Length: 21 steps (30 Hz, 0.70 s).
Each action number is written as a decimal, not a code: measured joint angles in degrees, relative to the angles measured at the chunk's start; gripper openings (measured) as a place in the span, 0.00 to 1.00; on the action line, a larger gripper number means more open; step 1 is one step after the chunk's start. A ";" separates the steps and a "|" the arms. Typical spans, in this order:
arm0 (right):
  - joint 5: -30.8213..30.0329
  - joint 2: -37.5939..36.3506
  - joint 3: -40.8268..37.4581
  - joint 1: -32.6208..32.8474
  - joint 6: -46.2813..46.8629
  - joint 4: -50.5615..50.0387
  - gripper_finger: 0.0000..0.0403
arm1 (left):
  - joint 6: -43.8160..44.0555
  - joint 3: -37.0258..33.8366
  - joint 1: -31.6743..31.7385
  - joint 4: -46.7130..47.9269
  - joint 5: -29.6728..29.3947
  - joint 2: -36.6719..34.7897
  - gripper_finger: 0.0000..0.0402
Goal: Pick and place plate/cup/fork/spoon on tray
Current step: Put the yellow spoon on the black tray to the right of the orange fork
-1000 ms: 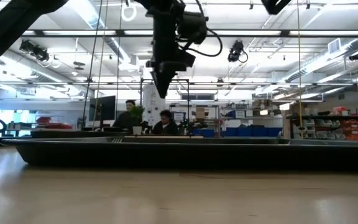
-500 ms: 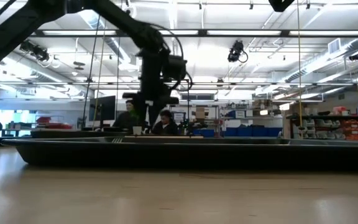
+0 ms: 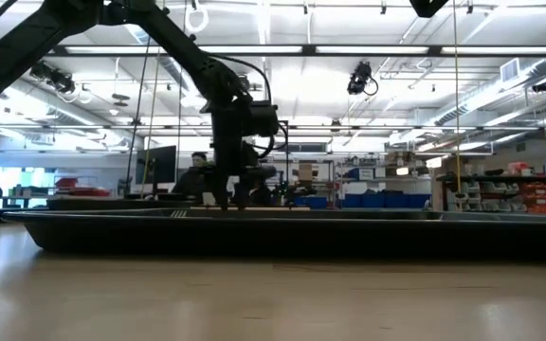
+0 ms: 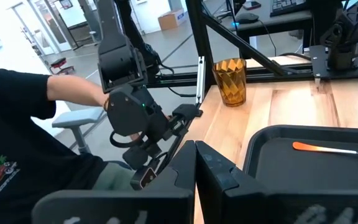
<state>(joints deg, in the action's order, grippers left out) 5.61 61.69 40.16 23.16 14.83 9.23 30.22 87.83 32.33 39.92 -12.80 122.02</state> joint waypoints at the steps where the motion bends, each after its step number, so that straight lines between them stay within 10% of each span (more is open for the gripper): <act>1: 0.00 0.00 0.00 0.00 0.00 0.00 0.03 | 0.62 -1.11 -0.10 -1.91 -0.02 0.00 0.47; 12: 0.00 0.00 0.00 0.00 0.00 0.07 0.03 | 0.65 -3.84 -0.41 -6.61 -0.51 -0.22 0.36; 21: 0.00 0.00 0.00 0.00 0.12 0.04 0.03 | 0.22 -3.70 -1.24 -6.62 -0.50 -0.35 0.04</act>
<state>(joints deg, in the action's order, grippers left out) 5.61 61.69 40.16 23.16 14.95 9.28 30.44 84.13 31.09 33.31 -13.30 121.67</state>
